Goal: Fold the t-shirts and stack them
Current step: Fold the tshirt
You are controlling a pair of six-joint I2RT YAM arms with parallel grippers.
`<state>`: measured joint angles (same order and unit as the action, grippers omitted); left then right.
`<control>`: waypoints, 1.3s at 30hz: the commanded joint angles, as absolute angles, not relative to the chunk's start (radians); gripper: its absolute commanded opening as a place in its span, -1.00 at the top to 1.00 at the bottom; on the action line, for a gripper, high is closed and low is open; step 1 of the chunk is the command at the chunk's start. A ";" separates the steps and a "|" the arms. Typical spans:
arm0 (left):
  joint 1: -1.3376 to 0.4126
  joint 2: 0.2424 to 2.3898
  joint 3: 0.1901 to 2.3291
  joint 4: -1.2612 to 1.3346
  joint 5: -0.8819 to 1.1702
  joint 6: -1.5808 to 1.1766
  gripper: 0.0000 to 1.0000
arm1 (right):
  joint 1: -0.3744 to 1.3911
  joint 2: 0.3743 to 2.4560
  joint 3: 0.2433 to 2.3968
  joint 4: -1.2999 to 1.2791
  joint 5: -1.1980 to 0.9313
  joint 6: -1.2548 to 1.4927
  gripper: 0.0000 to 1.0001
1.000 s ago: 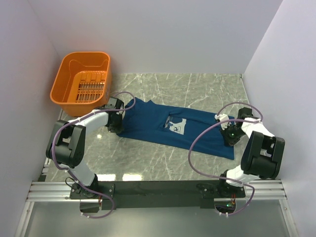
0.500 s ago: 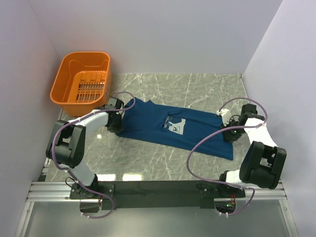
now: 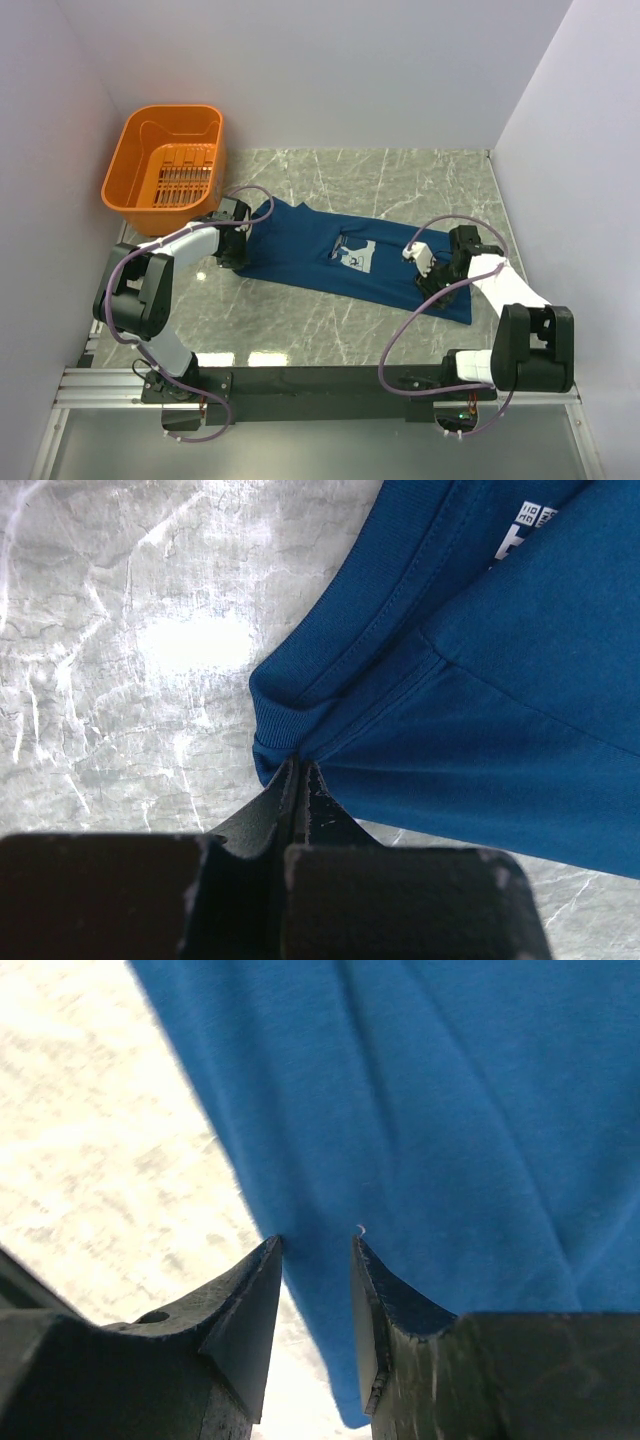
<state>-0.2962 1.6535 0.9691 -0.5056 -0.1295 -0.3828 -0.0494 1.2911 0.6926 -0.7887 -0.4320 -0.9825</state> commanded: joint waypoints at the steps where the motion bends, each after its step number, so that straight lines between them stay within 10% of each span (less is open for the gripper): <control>1: -0.293 1.625 0.971 -0.509 -0.164 -0.380 0.99 | -0.037 1.313 0.707 -0.707 -0.414 -0.924 0.18; 26: -0.293 1.629 0.974 -0.509 -0.163 -0.377 0.99 | 0.032 1.430 0.752 -0.629 -0.382 -0.876 0.22; 34: -0.295 1.626 0.973 -0.509 -0.167 -0.377 0.99 | 0.031 1.405 0.747 -0.629 -0.393 -0.884 0.98; 39: -0.293 1.623 0.973 -0.511 -0.173 -0.379 0.99 | 0.017 1.348 0.784 -0.692 -0.416 -0.891 1.00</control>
<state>-0.2962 1.6535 0.9691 -0.5056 -0.1307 -0.3824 0.0254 1.4055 0.7464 -0.6540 -0.3878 -0.8806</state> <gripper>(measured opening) 0.013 0.008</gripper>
